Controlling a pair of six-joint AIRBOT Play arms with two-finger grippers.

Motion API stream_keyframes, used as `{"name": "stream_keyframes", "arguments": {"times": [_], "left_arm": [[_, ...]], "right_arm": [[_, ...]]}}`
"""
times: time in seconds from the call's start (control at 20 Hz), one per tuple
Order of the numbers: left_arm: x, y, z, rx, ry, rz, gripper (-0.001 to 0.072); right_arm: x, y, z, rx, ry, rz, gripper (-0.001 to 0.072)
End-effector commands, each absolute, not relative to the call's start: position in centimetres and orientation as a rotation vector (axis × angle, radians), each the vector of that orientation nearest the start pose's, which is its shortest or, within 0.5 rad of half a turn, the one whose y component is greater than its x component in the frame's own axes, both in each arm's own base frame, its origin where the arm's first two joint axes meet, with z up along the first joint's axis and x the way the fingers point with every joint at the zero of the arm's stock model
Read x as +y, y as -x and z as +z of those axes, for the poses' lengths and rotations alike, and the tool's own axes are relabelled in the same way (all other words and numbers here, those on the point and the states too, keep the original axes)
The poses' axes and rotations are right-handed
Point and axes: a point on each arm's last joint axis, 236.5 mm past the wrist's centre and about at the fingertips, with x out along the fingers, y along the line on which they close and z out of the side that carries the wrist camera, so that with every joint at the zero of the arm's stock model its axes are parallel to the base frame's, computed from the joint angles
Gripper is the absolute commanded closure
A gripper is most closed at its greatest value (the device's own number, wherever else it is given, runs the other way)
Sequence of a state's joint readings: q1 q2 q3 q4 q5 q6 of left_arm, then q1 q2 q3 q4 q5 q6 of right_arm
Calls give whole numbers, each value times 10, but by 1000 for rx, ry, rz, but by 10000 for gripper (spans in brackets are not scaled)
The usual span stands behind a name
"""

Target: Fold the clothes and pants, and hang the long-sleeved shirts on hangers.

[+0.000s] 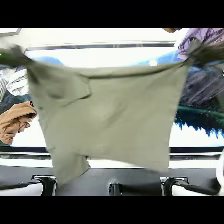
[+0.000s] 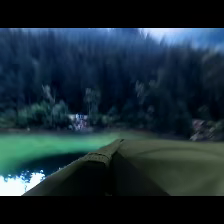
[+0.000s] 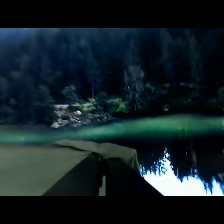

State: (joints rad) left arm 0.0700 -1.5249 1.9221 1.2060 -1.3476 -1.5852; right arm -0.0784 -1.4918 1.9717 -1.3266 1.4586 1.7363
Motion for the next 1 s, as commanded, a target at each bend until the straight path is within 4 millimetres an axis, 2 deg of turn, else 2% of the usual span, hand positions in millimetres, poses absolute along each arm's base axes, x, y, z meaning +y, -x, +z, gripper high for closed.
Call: {"name": "stream_keyframes", "arguments": {"times": [0.0, 0.1, 0.15, 0.25, 0.35, 0.6, 0.8, 0.95], "left_arm": [[-67, -553, 46, 1109, 300, -237, 693], [-61, -580, 3, 1104, 323, -209, 694], [-55, -594, -7, 1075, 330, -192, 693], [-45, -621, -7, 984, 318, -177, 694], [-37, -637, 3, 900, 269, -182, 693], [-30, -644, 21, 835, 217, -193, 692], [-33, -646, 33, 809, 261, -206, 691], [-43, -629, 26, 889, 276, -244, 692]], "right_arm": [[20, -533, 79, 1120, -375, 52, 685], [15, -562, 35, 1108, -393, 27, 685], [11, -571, 17, 1102, -387, 9, 685], [4, -585, 0, 1077, -375, -14, 685], [-2, -596, 6, 1026, -360, -26, 685], [-7, -615, 55, 902, -340, -19, 685], [-8, -607, 56, 928, -326, -25, 684], [-10, -594, 45, 998, -309, -34, 684]]}}
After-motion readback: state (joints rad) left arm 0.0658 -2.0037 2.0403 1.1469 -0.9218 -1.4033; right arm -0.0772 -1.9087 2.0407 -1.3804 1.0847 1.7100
